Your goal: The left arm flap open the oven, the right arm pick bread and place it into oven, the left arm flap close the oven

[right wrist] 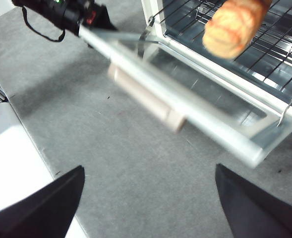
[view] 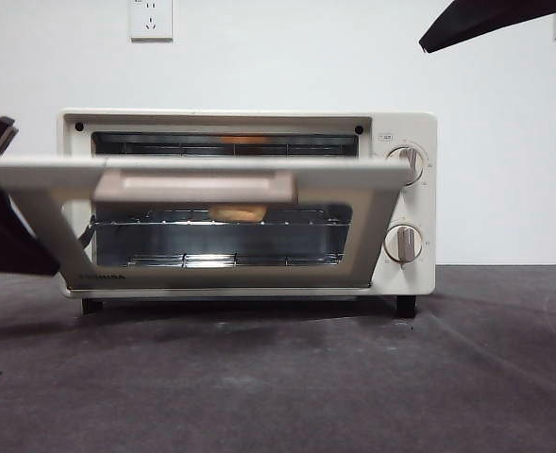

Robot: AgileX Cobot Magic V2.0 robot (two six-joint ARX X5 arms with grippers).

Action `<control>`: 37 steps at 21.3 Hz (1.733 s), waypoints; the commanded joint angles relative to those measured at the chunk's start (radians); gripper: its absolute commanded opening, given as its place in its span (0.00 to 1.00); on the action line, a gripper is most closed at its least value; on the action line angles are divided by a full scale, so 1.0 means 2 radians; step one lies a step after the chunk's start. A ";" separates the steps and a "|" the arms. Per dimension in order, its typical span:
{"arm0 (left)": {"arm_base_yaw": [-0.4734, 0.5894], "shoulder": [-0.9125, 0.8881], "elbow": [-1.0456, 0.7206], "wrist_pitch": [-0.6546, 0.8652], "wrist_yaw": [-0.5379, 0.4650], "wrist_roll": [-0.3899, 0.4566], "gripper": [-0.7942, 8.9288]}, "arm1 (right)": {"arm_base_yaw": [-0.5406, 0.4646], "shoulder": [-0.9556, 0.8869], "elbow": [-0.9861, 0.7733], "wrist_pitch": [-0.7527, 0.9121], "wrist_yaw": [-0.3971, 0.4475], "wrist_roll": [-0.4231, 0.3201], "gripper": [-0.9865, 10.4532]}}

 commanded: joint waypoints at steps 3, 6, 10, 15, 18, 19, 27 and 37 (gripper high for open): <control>0.005 -0.010 0.006 0.079 0.015 -0.047 0.10 | 0.005 0.003 0.005 0.005 0.000 0.009 0.45; 0.005 -0.010 0.007 0.126 0.015 -0.076 0.10 | 0.005 0.003 0.005 0.005 0.000 0.011 0.45; 0.005 -0.011 0.007 0.154 0.015 -0.096 0.10 | 0.005 0.003 0.005 0.004 0.000 0.011 0.45; -0.001 -0.028 0.007 0.145 0.024 -0.093 0.10 | 0.005 0.003 0.005 0.005 0.006 0.010 0.45; -0.007 -0.057 0.007 0.137 0.023 -0.082 0.10 | 0.005 0.003 0.005 0.006 0.015 0.010 0.45; -0.008 -0.068 0.007 0.134 0.021 -0.082 0.10 | 0.005 0.004 0.005 0.006 0.017 0.010 0.45; -0.031 -0.198 0.010 0.033 -0.038 -0.040 0.10 | 0.005 0.004 0.005 0.007 0.030 0.008 0.45; -0.089 -0.364 0.048 -0.196 -0.155 0.065 0.10 | 0.005 0.004 0.005 0.034 0.031 0.007 0.45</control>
